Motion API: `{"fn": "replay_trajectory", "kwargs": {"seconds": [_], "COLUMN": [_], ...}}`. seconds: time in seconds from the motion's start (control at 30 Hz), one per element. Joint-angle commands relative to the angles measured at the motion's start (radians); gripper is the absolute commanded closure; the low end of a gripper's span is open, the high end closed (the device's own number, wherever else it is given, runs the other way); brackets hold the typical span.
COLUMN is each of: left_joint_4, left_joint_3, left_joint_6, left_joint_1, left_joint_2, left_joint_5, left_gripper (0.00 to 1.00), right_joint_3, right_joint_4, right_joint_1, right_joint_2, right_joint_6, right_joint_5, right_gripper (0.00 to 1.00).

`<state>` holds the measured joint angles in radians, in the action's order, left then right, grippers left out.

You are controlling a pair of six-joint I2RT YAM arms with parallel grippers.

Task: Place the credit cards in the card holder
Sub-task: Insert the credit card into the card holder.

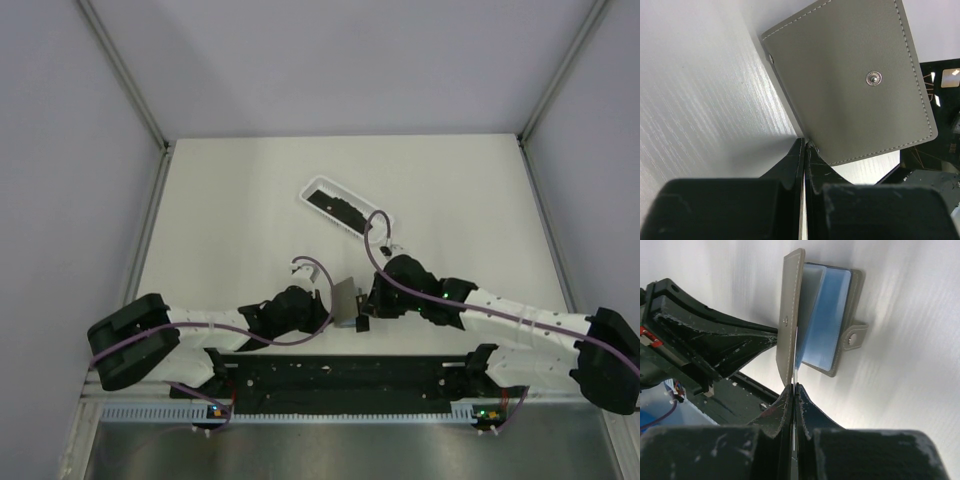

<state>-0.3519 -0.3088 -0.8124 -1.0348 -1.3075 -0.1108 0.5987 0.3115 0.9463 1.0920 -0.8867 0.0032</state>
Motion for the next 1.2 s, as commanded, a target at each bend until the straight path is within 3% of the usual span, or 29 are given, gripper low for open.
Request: {"fn": "replay_trajectory", "kwargs": {"seconds": [0.0, 0.3, 0.83, 1.17], "left_joint_4": [0.044, 0.048, 0.091, 0.082], "left_joint_3": [0.0, 0.037, 0.105, 0.108], "left_joint_6": [0.005, -0.008, -0.03, -0.041], "left_joint_1": [-0.004, -0.005, -0.004, -0.005], "left_joint_2": [-0.012, 0.022, 0.102, 0.076], "left_joint_5": [0.008, 0.0, -0.02, -0.032], "left_gripper": [1.0, 1.0, 1.0, 1.0], "right_joint_3": [0.033, 0.006, 0.059, 0.11], "right_joint_4": [-0.167, -0.373, -0.289, -0.341], "right_joint_1": [0.005, 0.005, 0.003, 0.034], "right_joint_2": [0.031, 0.152, 0.296, 0.333], "right_joint_6": [0.022, 0.026, 0.043, 0.057], "right_joint_5": [-0.095, -0.181, -0.1, -0.128], "right_gripper": [1.0, 1.0, 1.0, 1.0]}}
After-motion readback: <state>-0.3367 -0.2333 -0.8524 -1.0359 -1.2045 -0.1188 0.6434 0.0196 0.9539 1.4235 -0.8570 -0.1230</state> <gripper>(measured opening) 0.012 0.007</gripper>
